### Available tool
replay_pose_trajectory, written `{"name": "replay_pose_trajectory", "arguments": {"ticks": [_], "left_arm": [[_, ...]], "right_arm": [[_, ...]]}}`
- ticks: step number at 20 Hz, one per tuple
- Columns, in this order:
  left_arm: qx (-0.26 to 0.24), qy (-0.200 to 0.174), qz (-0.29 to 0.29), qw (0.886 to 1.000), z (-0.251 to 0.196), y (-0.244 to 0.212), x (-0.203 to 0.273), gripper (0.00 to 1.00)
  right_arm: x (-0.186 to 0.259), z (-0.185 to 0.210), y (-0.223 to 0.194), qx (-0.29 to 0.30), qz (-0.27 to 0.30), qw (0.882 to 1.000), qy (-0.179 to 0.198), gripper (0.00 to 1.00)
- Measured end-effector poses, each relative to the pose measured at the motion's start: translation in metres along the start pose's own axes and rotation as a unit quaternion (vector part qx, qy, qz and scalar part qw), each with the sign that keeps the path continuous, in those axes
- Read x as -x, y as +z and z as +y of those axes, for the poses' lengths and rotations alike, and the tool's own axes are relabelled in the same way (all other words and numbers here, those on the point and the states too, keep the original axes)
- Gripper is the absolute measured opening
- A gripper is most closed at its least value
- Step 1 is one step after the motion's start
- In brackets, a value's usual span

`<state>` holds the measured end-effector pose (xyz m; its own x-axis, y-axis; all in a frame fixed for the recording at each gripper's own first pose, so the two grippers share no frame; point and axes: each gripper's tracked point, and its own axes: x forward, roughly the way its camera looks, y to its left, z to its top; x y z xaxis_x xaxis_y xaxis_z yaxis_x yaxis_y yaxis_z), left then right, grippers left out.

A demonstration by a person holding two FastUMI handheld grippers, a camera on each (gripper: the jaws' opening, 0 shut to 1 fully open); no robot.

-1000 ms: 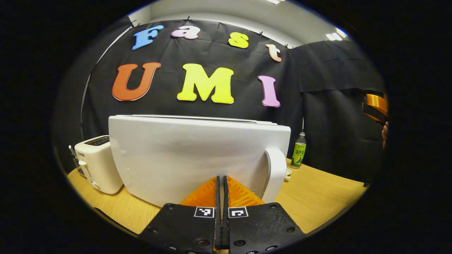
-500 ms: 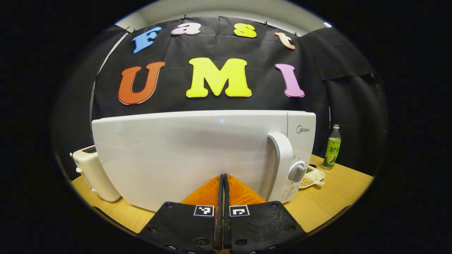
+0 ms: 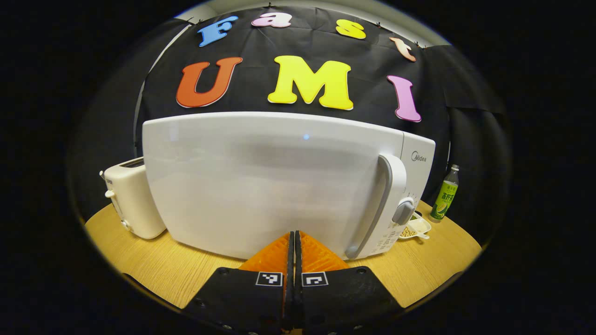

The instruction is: Open the microwave oven with the left hand, put the food in, and close the microwave oven.

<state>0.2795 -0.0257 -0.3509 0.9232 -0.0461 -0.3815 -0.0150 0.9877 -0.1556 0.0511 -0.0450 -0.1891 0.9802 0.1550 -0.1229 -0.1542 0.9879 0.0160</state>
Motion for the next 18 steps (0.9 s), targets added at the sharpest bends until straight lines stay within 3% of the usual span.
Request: {"name": "replay_pose_trajectory", "arguments": {"ticks": [1,5,6,7,8,10,11,12,13,14,15,16,17,18], "left_arm": [[0.01,-0.016,0.002,1.0,-0.007,-0.002,0.011,0.26],[0.0,-0.016,-0.024,1.0,-0.009,0.008,0.07,0.66],[-0.003,-0.013,-0.026,1.0,-0.011,0.01,0.087,0.89],[-0.004,-0.01,-0.03,0.999,-0.012,0.014,0.102,0.95],[-0.004,-0.001,-0.034,0.999,-0.011,0.019,0.12,0.96],[-0.012,0.011,-0.045,0.999,-0.009,0.033,0.154,0.95],[-0.014,0.003,-0.051,0.999,-0.015,0.043,0.172,0.95],[-0.018,-0.004,-0.056,0.998,-0.018,0.053,0.188,0.95],[-0.025,-0.002,-0.063,0.998,-0.019,0.065,0.208,0.95],[-0.034,0.003,-0.073,0.997,-0.018,0.078,0.227,0.95],[-0.039,0.01,-0.079,0.996,-0.018,0.09,0.247,0.95],[-0.043,0.015,-0.085,0.995,-0.019,0.099,0.266,0.95],[-0.05,0.016,-0.093,0.994,-0.022,0.107,0.286,0.95],[-0.054,0.016,-0.102,0.993,-0.025,0.115,0.305,0.95]], "right_arm": [[0.004,-0.001,0.001,0.0,-0.001,1.0,-0.002,0.91],[0.018,0.002,0.008,0.002,-0.007,1.0,-0.006,0.91],[0.021,0.002,0.011,0.002,-0.01,1.0,-0.007,0.91],[0.026,0.002,0.016,0.005,-0.017,1.0,-0.012,1.0],[0.03,0.001,0.022,0.01,-0.023,0.999,-0.021,0.91],[0.042,0.007,0.034,0.014,-0.038,0.999,-0.027,0.91],[0.048,0.012,0.04,0.01,-0.043,0.999,-0.027,1.0],[0.054,0.016,0.047,0.005,-0.048,0.998,-0.026,1.0],[0.06,0.017,0.055,0.001,-0.052,0.998,-0.03,0.91],[0.066,0.017,0.063,-0.001,-0.057,0.998,-0.036,1.0],[0.072,0.016,0.072,-0.003,-0.063,0.997,-0.043,0.91],[0.078,0.017,0.082,-0.004,-0.07,0.996,-0.048,1.0],[0.084,0.018,0.09,-0.003,-0.076,0.996,-0.052,0.91],[0.089,0.02,0.097,-0.003,-0.079,0.995,-0.053,0.91]]}}
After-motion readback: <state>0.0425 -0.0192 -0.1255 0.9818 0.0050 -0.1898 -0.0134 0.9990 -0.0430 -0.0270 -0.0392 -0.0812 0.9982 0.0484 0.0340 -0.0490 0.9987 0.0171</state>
